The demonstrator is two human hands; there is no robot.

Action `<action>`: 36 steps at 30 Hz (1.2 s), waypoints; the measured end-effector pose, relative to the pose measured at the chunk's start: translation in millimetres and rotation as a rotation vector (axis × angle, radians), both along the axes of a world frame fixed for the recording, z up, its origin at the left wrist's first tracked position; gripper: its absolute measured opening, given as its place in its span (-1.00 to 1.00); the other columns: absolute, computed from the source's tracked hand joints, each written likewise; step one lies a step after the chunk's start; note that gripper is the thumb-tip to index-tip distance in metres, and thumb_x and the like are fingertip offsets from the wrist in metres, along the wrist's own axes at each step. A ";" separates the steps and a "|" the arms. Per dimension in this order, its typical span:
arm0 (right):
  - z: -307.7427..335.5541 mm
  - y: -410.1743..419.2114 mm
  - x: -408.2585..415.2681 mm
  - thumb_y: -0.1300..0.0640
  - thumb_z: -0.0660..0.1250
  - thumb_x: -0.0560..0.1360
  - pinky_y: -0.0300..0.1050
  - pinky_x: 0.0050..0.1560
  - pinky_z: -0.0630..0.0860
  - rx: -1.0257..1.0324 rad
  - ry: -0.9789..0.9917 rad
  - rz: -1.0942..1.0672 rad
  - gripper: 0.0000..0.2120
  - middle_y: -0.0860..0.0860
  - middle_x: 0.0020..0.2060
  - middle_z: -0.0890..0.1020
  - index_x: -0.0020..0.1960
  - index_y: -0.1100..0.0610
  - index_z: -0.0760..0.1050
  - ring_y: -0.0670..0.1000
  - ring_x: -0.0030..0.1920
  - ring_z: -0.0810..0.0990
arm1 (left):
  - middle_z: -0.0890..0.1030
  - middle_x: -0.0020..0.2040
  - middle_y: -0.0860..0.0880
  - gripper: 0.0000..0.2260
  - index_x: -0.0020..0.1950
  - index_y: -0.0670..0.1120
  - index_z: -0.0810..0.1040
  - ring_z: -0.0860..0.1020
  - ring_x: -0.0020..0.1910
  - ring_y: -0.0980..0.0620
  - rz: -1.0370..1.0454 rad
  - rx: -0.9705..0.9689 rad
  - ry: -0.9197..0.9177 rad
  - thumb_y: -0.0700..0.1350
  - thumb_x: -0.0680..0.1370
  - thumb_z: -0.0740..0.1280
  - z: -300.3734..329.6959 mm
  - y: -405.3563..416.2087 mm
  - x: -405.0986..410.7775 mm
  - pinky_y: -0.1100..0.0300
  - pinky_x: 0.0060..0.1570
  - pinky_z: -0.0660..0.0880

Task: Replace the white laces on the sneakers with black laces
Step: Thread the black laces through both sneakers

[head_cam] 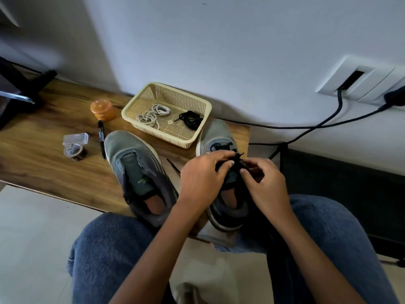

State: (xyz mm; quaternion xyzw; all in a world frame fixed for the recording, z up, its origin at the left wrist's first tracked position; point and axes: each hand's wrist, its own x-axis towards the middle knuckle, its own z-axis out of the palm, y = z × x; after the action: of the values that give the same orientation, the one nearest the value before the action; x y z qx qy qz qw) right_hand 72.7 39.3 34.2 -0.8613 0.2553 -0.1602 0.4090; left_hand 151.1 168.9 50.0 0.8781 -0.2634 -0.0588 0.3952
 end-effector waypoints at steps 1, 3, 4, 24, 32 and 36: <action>0.8 0.0 0.8 0.24 0.36 0.48 -0.18 0.09 0.49 0.020 -0.007 0.015 -0.75 -0.06 -0.02 0.55 0.14 0.06 0.57 -0.02 0.06 0.56 | 0.68 0.02 0.17 -0.81 0.15 0.16 0.64 0.61 -0.01 0.16 -0.003 0.008 -0.019 0.01 0.56 0.35 -1.2 -0.4 -0.1 0.22 -0.09 0.53; 2.5 -1.1 1.2 0.26 0.32 0.49 -0.11 0.17 0.46 0.079 0.000 0.035 -0.65 -0.15 0.00 0.51 0.24 0.02 0.52 -0.03 0.13 0.51 | 0.69 -0.07 0.15 -0.87 0.05 0.14 0.66 0.61 -0.14 0.17 -0.017 -0.009 -0.003 -0.01 0.54 0.37 -1.1 -0.1 -0.9 0.25 -0.18 0.50; 2.6 -2.1 1.6 0.26 0.30 0.49 -0.12 0.19 0.44 0.099 0.004 0.054 -0.61 -0.19 0.01 0.49 0.28 0.00 0.50 -0.04 0.16 0.49 | 0.69 -0.13 0.12 -0.89 0.02 0.14 0.66 0.60 -0.22 0.15 -0.026 -0.023 0.021 -0.01 0.54 0.38 -0.2 0.7 -0.7 0.25 -0.23 0.48; 13.1 -3.7 -5.1 0.06 0.24 0.36 -0.48 -0.09 0.38 -0.085 -0.090 0.193 -0.71 -0.10 -0.12 0.52 -0.03 0.11 0.65 -0.22 -0.08 0.51 | 0.62 -0.29 0.06 -0.85 -0.11 -0.02 0.61 0.59 -0.23 0.04 0.152 0.009 -0.161 -0.02 0.47 0.27 -4.1 -0.2 -0.2 0.04 -0.11 0.47; 2.7 -9.9 -2.3 0.31 0.40 0.46 -0.51 -0.07 0.34 -0.232 -0.108 0.137 -0.94 -0.01 -0.16 0.55 -0.10 0.20 0.63 -0.18 -0.13 0.48 | 0.64 -0.21 0.11 -0.81 -0.02 0.05 0.61 0.54 -0.07 0.02 0.130 0.058 -0.259 0.04 0.46 0.27 -4.9 -3.4 -1.5 0.09 -0.08 0.31; 2.2 -8.4 -1.9 0.31 0.40 0.47 -0.47 -0.10 0.35 -0.276 -0.114 0.136 -0.98 0.01 -0.18 0.55 -0.12 0.23 0.59 -0.13 -0.16 0.47 | 0.66 -0.11 0.16 -0.78 0.05 0.13 0.63 0.42 0.08 0.07 -0.041 0.072 -0.365 0.10 0.49 0.26 -10.1 -6.4 -5.0 0.05 -0.01 0.18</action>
State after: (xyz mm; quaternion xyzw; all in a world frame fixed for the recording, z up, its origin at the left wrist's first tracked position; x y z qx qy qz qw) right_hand 70.7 30.9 36.4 -0.9141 0.1485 -0.2142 0.3106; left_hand 146.1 162.5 39.8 0.8823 -0.3460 0.0839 0.3078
